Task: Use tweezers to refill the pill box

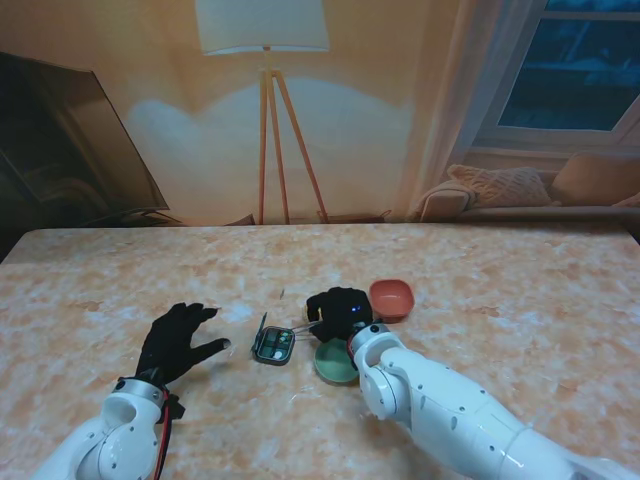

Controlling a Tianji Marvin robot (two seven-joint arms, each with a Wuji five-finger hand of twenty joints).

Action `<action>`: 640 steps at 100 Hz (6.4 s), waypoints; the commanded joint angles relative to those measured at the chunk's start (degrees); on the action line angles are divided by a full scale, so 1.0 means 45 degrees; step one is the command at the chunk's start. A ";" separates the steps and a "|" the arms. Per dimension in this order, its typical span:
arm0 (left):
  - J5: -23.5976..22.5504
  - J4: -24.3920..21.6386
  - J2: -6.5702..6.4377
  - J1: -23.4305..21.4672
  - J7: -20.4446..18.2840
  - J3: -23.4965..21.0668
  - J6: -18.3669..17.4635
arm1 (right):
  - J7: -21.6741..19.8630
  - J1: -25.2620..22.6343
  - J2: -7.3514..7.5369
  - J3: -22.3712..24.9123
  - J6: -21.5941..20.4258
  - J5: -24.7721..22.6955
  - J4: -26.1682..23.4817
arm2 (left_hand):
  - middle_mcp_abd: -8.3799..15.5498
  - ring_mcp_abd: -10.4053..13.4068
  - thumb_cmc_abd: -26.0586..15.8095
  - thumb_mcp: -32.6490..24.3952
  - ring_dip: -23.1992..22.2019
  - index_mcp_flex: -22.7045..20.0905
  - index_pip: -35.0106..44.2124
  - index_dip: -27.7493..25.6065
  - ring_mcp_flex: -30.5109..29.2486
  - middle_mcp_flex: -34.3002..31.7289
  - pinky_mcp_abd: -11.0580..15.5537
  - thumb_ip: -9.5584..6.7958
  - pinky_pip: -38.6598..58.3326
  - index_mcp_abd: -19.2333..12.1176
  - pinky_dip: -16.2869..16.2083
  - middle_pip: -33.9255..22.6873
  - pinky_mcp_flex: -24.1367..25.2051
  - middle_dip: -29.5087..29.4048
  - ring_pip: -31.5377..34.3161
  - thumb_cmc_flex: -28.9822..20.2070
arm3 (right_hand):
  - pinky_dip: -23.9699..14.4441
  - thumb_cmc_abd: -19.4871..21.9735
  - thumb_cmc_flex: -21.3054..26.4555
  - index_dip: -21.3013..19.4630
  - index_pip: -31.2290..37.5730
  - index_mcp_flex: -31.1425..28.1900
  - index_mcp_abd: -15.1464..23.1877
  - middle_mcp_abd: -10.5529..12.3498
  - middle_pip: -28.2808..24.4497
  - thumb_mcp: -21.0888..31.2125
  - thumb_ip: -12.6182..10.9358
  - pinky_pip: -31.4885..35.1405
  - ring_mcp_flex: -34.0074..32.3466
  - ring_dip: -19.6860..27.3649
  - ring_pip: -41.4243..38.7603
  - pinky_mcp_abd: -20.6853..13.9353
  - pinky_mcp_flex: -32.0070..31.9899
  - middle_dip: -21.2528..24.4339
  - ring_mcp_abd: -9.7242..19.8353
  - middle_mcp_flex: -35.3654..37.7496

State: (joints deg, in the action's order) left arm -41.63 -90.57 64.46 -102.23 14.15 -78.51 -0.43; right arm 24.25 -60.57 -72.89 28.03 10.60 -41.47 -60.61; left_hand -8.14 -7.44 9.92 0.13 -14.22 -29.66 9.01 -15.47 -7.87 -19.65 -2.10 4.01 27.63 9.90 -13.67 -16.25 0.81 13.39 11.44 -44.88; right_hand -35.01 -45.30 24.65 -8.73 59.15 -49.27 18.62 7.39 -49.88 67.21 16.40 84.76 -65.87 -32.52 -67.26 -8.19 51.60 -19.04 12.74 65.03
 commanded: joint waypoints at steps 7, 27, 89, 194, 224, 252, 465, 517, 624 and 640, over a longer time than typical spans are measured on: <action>0.0055 -0.0068 0.0040 -0.0106 -0.0128 -0.0012 0.0066 | -0.0185 -0.0033 -0.0125 -0.0055 0.0018 0.0063 0.0028 | 0.0248 0.0296 -0.0502 0.0176 -0.0102 -0.0169 -0.0084 0.0089 -0.0052 -0.0112 0.0465 -0.0286 -0.0040 -0.0022 -0.0211 0.0089 0.0103 0.0133 -0.0109 -0.0253 | 0.0056 0.0376 0.0550 -0.0423 0.0808 0.0197 0.0585 -0.0957 0.0148 0.0383 -0.0046 -0.0221 0.0531 0.0120 0.0139 -0.0476 -0.0376 0.0080 0.0713 -0.0381; 0.0065 -0.0099 0.0045 -0.0144 -0.0125 -0.0030 0.0116 | -0.0056 -0.0090 -0.0083 0.0095 0.0002 -0.0012 -0.0078 | 0.0238 0.0278 -0.0483 0.0201 -0.0102 -0.0165 -0.0087 0.0102 -0.0049 -0.0110 0.0452 -0.0281 -0.0029 -0.0004 -0.0218 0.0083 0.0118 0.0137 -0.0092 -0.0250 | 0.0029 0.0492 0.0610 -0.0397 0.0801 -0.0031 0.0525 -0.0967 0.0176 0.0418 -0.0014 -0.0212 0.0344 0.0149 0.0144 -0.0550 -0.0257 0.0031 0.0784 -0.0127; -0.0042 -0.0057 0.0029 -0.0071 -0.0107 0.0027 0.0088 | -0.0823 -0.1169 0.1352 0.2907 0.0184 -0.2067 -0.2173 | 0.0257 0.0296 -0.0473 0.0212 -0.0091 -0.0167 -0.0091 0.0110 -0.0034 -0.0121 0.0457 -0.0278 -0.0058 -0.0014 -0.0200 0.0085 0.0129 0.0136 -0.0112 -0.0195 | -0.0168 0.0973 0.0953 -0.0277 0.1254 -0.0997 0.0896 -0.1028 -0.0227 0.0233 -0.0158 0.0223 -0.0504 0.0024 -0.0253 -0.0677 0.0526 0.0093 0.0983 0.0748; -0.0140 -0.0014 -0.0004 0.0125 -0.0231 0.0195 0.0196 | -0.1396 -0.1261 0.1911 0.4578 0.0790 -0.2553 -0.0472 | 0.0277 0.0318 -0.0474 0.0208 -0.0090 -0.0151 -0.0061 0.0087 -0.0016 -0.0105 0.0453 -0.0279 -0.0098 -0.0117 -0.0180 0.0098 0.0148 0.0130 -0.0138 -0.0185 | -0.0011 0.1188 0.0782 -0.0391 0.1115 -0.0431 0.1145 -0.0586 0.0039 0.0028 -0.0224 -0.0157 0.0234 0.0107 0.0147 -0.0330 -0.0227 0.0165 0.0714 0.0218; -0.0130 -0.0041 -0.0005 0.0125 -0.0265 0.0224 0.0267 | -0.1442 -0.0962 0.1820 0.4187 0.0760 -0.2185 -0.0050 | 0.0287 0.0313 -0.0470 0.0205 -0.0087 -0.0132 -0.0055 0.0081 -0.0006 -0.0073 0.0465 -0.0281 -0.0101 -0.0112 -0.0178 0.0108 0.0146 0.0126 -0.0145 -0.0196 | 0.1103 0.0870 0.0146 -0.0456 0.0248 0.1392 0.0410 -0.0526 0.1195 -0.0060 -0.0096 -0.1698 0.2028 0.0873 0.2091 0.0859 -0.2089 -0.0066 -0.0063 -0.1413; -0.0154 -0.0097 -0.0005 0.0077 -0.0268 0.0195 0.0319 | -0.1769 -0.0834 0.1860 0.4070 0.0652 -0.2186 -0.0142 | 0.0257 0.0308 -0.0438 0.0205 -0.0088 -0.0130 -0.0050 0.0079 0.0004 -0.0083 0.0450 -0.0281 -0.0101 -0.0124 -0.0179 0.0104 0.0149 0.0126 -0.0144 -0.0202 | 0.2310 0.2248 -0.1341 -0.1872 -0.2473 0.2707 -0.0836 -0.0829 0.1983 -0.0559 -0.1487 -0.2843 0.4509 0.1060 0.3816 0.2380 -0.5074 -0.0441 -0.0815 -0.3696; 0.0204 0.3616 -0.0390 0.3827 -0.2337 0.3473 -0.0018 | -0.2600 -0.3649 0.2596 0.7468 -0.2968 -0.4655 -0.4801 | -0.0355 -0.0477 0.4050 -0.8768 -0.0037 0.3972 -0.1506 0.1356 0.0682 0.1744 0.0040 0.0689 -0.0809 -0.1117 0.0140 0.0531 0.0158 -0.0152 -0.0409 0.4474 | 0.4026 0.3811 -0.3826 -0.2008 -0.6953 0.5875 -0.3557 -0.1803 0.4944 -0.3556 -0.2638 -0.6037 0.9629 0.3800 1.0348 0.3420 -0.9301 0.0665 -0.2173 -0.8213; 0.0278 0.2795 -0.0530 0.3083 -0.3184 0.3101 0.0137 | -0.2459 -0.3509 0.2580 0.7109 -0.2889 -0.4686 -0.4708 | -0.0584 -0.0637 0.3943 -0.8475 0.0045 0.4565 -0.1698 0.1534 0.0909 0.2058 -0.0090 0.0654 -0.1292 -0.1020 0.0384 0.1056 0.0224 -0.0469 -0.0757 0.4591 | 0.4023 0.3778 -0.3712 -0.2058 -0.6861 0.5873 -0.3582 -0.1829 0.4852 -0.3399 -0.2630 -0.5997 0.9646 0.3763 1.0269 0.3399 -0.9256 0.0632 -0.2205 -0.8226; 0.0864 0.3629 -0.0405 0.3698 -0.2896 0.3985 -0.0106 | -0.1147 -0.3165 0.1916 0.5122 -0.3070 -0.3009 -0.5403 | -0.0420 -0.0583 0.3554 -0.7946 -0.0074 0.3819 -0.1044 0.0933 0.0884 0.1970 -0.0047 0.0586 -0.1308 -0.1178 0.0358 0.0895 0.0197 -0.0407 -0.0715 0.4247 | 0.3865 0.5693 0.0411 0.0252 -0.0742 0.2201 -0.0543 -0.0019 0.3708 -0.3592 -0.1412 -0.4893 0.4352 0.2928 0.8228 0.1442 -0.5239 0.0247 -0.1081 -0.2371; 0.0833 0.3614 -0.0414 0.3673 -0.2913 0.3953 -0.0118 | -0.1009 -0.2784 0.1638 0.4142 -0.2617 -0.2321 -0.5177 | -0.0416 -0.0559 0.3531 -0.7872 -0.0073 0.3760 -0.1024 0.0883 0.0879 0.1969 -0.0044 0.0571 -0.1322 -0.1213 0.0365 0.0873 0.0189 -0.0392 -0.0722 0.4214 | 0.4059 0.5526 0.0609 0.0468 -0.0531 0.2262 -0.0300 0.0089 0.4088 -0.2949 -0.1534 -0.5009 0.3925 0.3180 0.8635 0.1286 -0.4774 0.0442 -0.0968 -0.2067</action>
State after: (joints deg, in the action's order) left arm -37.98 -75.55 61.87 -84.80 3.05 -61.54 -0.76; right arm 20.38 -72.96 -63.78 47.60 -1.43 -52.76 -83.89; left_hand -13.29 -12.58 26.46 -36.09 -13.55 -11.94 4.22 -11.04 -0.93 -10.13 -5.77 5.64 13.32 5.29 -10.49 -9.95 6.75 10.59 4.74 -26.06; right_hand -17.65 -20.99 25.64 -7.41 55.70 -39.00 15.92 6.99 -32.42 52.50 8.64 62.03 -47.43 -18.39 -29.42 -0.94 29.75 -17.49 6.86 55.11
